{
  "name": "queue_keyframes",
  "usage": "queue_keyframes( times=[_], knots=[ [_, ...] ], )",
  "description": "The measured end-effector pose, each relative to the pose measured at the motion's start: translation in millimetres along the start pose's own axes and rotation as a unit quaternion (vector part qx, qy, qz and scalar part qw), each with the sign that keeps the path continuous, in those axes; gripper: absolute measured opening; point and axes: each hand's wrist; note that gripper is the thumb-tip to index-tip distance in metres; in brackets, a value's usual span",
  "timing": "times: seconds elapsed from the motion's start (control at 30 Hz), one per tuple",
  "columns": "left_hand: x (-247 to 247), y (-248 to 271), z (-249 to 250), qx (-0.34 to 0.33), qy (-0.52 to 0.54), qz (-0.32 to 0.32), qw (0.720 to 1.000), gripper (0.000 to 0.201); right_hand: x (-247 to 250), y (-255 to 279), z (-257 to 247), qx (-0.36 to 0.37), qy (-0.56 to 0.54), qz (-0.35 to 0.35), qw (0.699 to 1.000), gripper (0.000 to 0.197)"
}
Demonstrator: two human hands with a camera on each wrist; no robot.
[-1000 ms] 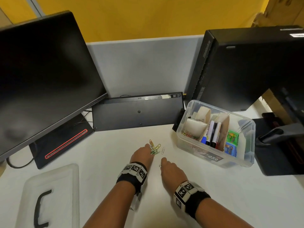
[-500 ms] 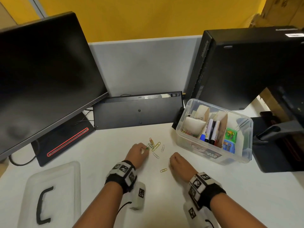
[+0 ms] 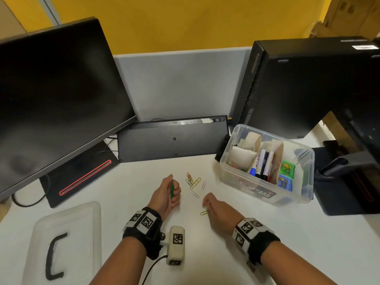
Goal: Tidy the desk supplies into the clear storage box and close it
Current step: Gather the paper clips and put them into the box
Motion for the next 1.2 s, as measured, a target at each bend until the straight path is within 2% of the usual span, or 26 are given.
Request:
queue_keyframes(
  times=[0.03, 0.07, 0.1, 0.13, 0.2, 0.23, 0.3, 0.37, 0.5, 0.67, 0.77, 0.83, 0.9, 0.97, 1.03, 1.07, 1.1, 1.13, 1.17, 1.2],
  knots=[
    [-1, -6, 1, -0.014, -0.089, 0.042, 0.995, 0.039, 1, 1, -3, 0.002, 0.051, -0.015, 0.999, 0.008],
    [-2, -12, 3, -0.039, -0.212, 0.085, 0.973, 0.035, 3, 1, -5, 0.005, 0.083, -0.023, 0.996, 0.009],
    [-2, -18, 6, -0.069, -0.345, 0.121, 0.928, 0.029, 4, 1, -7, 0.012, 0.114, -0.032, 0.993, 0.02],
    [-3, -23, 8, -0.092, -0.466, 0.136, 0.869, 0.024, 6, 0, -6, 0.021, 0.142, -0.049, 0.988, 0.027],
    [-7, -32, 18, -0.1, -0.64, 0.129, 0.751, 0.022, 7, -1, -6, 0.045, 0.181, -0.061, 0.981, 0.026],
    [-10, -35, 23, -0.099, -0.695, 0.117, 0.703, 0.025, 7, -2, -5, 0.054, 0.193, -0.06, 0.978, 0.021],
    [-15, -44, 33, -0.104, -0.766, 0.096, 0.627, 0.034, 6, -4, -3, 0.058, 0.211, -0.056, 0.974, 0.016],
    [-19, -51, 39, -0.112, -0.804, 0.073, 0.579, 0.036, 5, -6, -4, 0.049, 0.224, -0.056, 0.972, 0.017],
    [-19, -59, 38, -0.094, -0.816, 0.053, 0.568, 0.028, 2, -11, -12, 0.003, 0.245, -0.056, 0.968, 0.014],
    [-18, -61, 33, -0.094, -0.824, 0.076, 0.554, 0.016, -2, -17, -19, -0.012, 0.272, -0.061, 0.96, 0.02],
    [-19, -59, 27, -0.083, -0.818, 0.099, 0.561, 0.017, -4, -19, -19, -0.003, 0.277, -0.057, 0.959, 0.022],
    [-21, -56, 22, -0.072, -0.821, 0.115, 0.555, 0.019, -3, -17, -17, -0.013, 0.256, -0.045, 0.965, 0.02],
    [-23, -54, 17, -0.064, -0.824, 0.128, 0.549, 0.022, -1, -15, -13, -0.043, 0.189, -0.024, 0.981, 0.013],
    [-25, -52, 14, -0.057, -0.823, 0.137, 0.548, 0.023, 0, -11, -6, -0.055, 0.047, 0.005, 0.997, 0.007],
    [-24, -51, 11, -0.041, -0.809, 0.149, 0.567, 0.024, 5, -7, -2, -0.052, -0.126, 0.03, 0.99, 0.014],
    [-22, -50, 10, -0.027, -0.796, 0.157, 0.584, 0.025, 9, -6, -1, -0.055, -0.248, 0.047, 0.966, 0.014],
    [-21, -49, 10, -0.012, -0.782, 0.163, 0.601, 0.026, 11, -7, 0, -0.069, -0.404, 0.072, 0.909, 0.015],
    [-21, -48, 9, 0.0, -0.771, 0.165, 0.616, 0.027, 12, -7, 0, -0.087, -0.537, 0.088, 0.834, 0.02],
    [-20, -47, 8, 0.006, -0.764, 0.164, 0.623, 0.027, 14, -8, -1, -0.1, -0.618, 0.087, 0.775, 0.027],
    [-19, -47, 7, 0.004, -0.763, 0.163, 0.625, 0.027, 14, -9, -2, -0.106, -0.636, 0.081, 0.76, 0.032]
  ],
)
Point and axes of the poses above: each hand's wrist, its own y-axis away from the middle knuckle, its own x-axis out of the back of the hand, z = x × y, and after that the axes turned 10 degrees about x, right-handed
